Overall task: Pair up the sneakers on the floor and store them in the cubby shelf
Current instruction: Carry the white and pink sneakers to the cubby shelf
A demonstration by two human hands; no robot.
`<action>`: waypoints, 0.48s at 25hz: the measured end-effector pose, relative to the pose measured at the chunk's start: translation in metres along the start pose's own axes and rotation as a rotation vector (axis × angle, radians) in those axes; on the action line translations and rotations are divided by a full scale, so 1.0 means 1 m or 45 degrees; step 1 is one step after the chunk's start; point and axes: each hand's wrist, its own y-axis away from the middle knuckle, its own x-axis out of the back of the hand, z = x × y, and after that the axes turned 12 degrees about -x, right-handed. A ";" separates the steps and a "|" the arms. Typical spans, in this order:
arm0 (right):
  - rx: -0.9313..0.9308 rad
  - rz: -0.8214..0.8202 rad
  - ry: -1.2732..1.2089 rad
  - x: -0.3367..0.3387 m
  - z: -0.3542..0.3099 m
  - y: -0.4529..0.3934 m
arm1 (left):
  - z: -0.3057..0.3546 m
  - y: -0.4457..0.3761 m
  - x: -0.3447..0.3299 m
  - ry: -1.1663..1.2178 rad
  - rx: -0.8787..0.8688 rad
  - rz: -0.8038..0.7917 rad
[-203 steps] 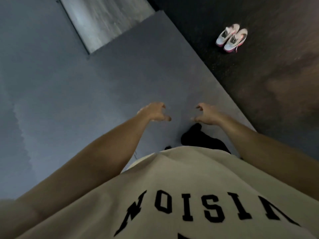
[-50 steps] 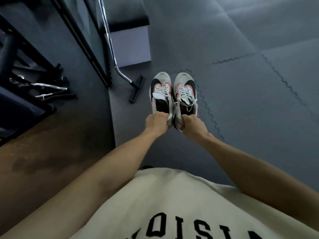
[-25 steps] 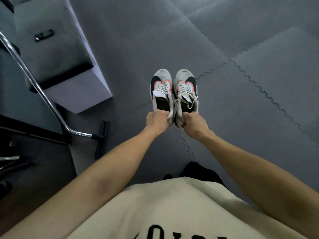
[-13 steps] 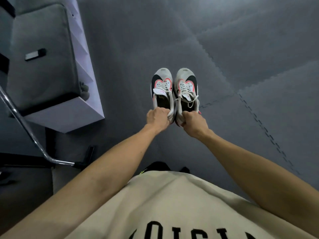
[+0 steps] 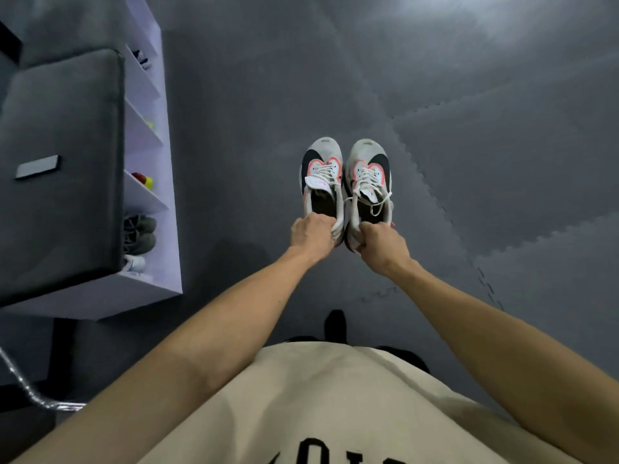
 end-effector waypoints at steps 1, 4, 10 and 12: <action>0.003 0.001 -0.013 0.012 -0.002 -0.024 | -0.003 -0.025 0.009 0.006 0.000 0.003; 0.020 0.005 -0.022 0.051 -0.010 -0.103 | -0.012 -0.107 0.035 -0.003 0.016 0.025; 0.078 -0.012 0.020 0.113 -0.004 -0.279 | -0.026 -0.284 0.070 -0.002 0.087 0.051; 0.109 -0.022 0.030 0.141 0.001 -0.344 | -0.025 -0.348 0.085 0.032 0.117 0.066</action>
